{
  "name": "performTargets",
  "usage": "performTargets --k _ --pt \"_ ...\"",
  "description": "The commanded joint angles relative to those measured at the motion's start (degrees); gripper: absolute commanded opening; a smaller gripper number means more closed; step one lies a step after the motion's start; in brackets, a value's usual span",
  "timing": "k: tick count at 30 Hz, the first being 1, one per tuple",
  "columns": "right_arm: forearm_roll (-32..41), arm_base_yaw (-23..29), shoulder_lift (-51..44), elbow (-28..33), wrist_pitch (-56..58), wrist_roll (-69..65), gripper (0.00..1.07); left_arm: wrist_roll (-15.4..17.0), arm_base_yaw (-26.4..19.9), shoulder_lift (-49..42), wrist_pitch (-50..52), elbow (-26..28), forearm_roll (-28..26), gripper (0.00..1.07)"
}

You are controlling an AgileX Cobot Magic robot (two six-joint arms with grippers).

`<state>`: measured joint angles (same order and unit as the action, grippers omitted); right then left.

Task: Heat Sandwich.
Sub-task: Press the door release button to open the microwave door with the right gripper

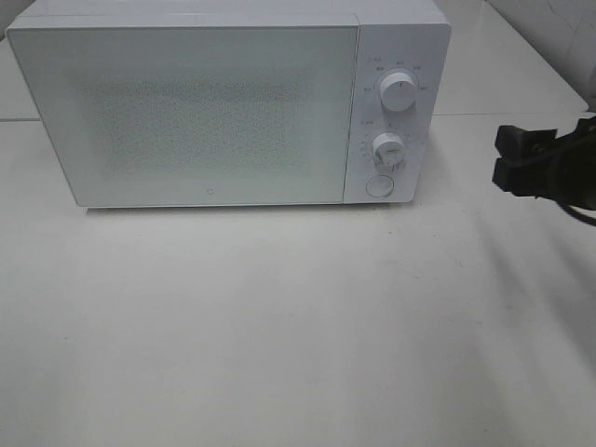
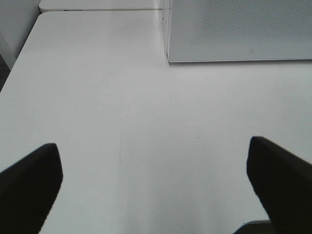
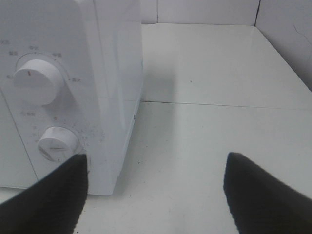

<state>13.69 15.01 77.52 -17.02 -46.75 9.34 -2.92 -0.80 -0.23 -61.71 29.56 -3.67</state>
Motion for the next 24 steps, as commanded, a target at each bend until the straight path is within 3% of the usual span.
performTargets --k 1,9,24 --pt "4.81 3.38 2.06 0.17 -4.58 4.76 0.75 0.11 -0.17 -0.40 0.57 0.00 -0.23 0.98" --pt "19.37 14.09 11.57 0.00 -15.47 7.45 0.75 0.11 -0.17 -0.40 0.57 0.00 -0.23 0.98" --pt "27.73 23.66 21.49 -5.67 -17.48 7.62 0.75 0.11 -0.17 -0.40 0.57 0.00 -0.23 0.98"
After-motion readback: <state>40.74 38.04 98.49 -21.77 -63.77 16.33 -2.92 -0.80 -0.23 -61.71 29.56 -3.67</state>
